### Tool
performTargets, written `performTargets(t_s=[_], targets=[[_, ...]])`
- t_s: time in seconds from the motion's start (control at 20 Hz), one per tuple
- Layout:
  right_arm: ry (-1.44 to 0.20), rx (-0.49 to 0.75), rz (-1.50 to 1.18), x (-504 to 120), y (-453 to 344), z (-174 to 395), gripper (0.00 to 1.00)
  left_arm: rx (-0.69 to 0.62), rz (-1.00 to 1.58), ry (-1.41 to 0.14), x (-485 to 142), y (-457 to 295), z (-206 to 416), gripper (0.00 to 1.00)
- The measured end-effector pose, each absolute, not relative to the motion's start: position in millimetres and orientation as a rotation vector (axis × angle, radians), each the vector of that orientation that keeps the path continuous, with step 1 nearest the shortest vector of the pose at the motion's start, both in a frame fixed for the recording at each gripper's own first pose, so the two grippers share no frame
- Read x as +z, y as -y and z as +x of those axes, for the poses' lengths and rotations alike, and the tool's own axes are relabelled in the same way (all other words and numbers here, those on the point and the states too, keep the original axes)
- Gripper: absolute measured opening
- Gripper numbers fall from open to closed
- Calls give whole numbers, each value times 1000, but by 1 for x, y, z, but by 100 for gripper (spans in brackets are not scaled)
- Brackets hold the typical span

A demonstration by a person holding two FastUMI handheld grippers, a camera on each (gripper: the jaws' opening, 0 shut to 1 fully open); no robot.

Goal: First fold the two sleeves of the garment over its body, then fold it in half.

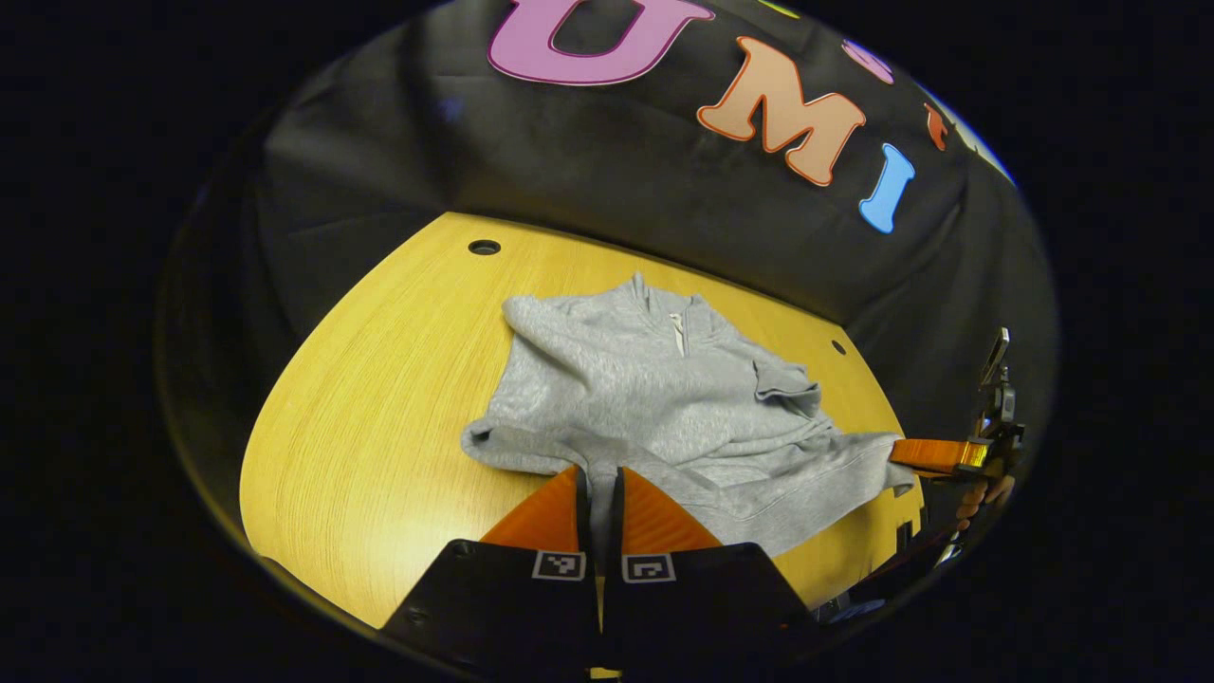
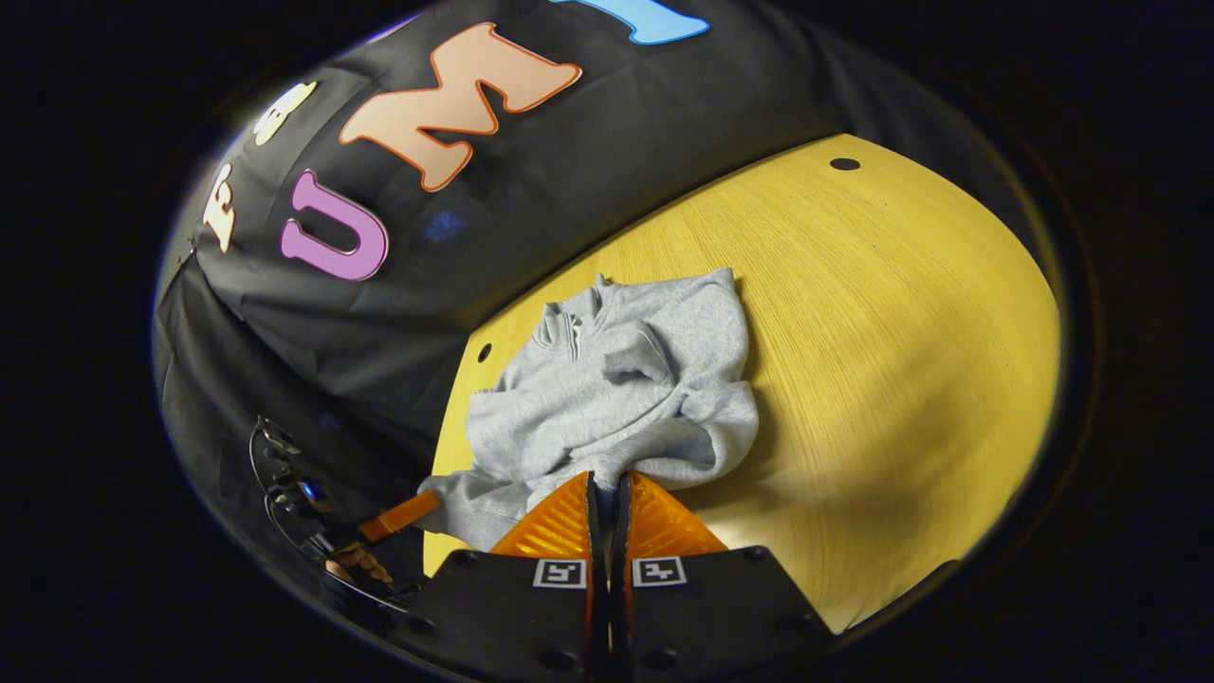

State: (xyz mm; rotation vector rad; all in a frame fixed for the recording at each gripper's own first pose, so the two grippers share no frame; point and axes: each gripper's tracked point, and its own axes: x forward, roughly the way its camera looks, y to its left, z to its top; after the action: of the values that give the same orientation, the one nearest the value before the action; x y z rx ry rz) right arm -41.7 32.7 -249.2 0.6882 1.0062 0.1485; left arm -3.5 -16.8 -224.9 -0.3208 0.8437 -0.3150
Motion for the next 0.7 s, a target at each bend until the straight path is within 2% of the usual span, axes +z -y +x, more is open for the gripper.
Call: performTargets(t_s=[0.1, 0.15, 0.45, 0.7], targets=[[-1000, 146, 720, -246, -33, -31, 1, -317, -331, -841, -220, 19, 8, 0], [-1002, 144, 737, -246, -33, -25, 4, -316, -339, -841, -219, 19, 14, 0], [-1011, 93, 890, -251, -29, 14, 3, -301, -415, -860, -217, 24, 50, 0], [-1035, 41, 1040, -265, -29, 53, 4, -246, -572, -938, -228, 24, 78, 0]])
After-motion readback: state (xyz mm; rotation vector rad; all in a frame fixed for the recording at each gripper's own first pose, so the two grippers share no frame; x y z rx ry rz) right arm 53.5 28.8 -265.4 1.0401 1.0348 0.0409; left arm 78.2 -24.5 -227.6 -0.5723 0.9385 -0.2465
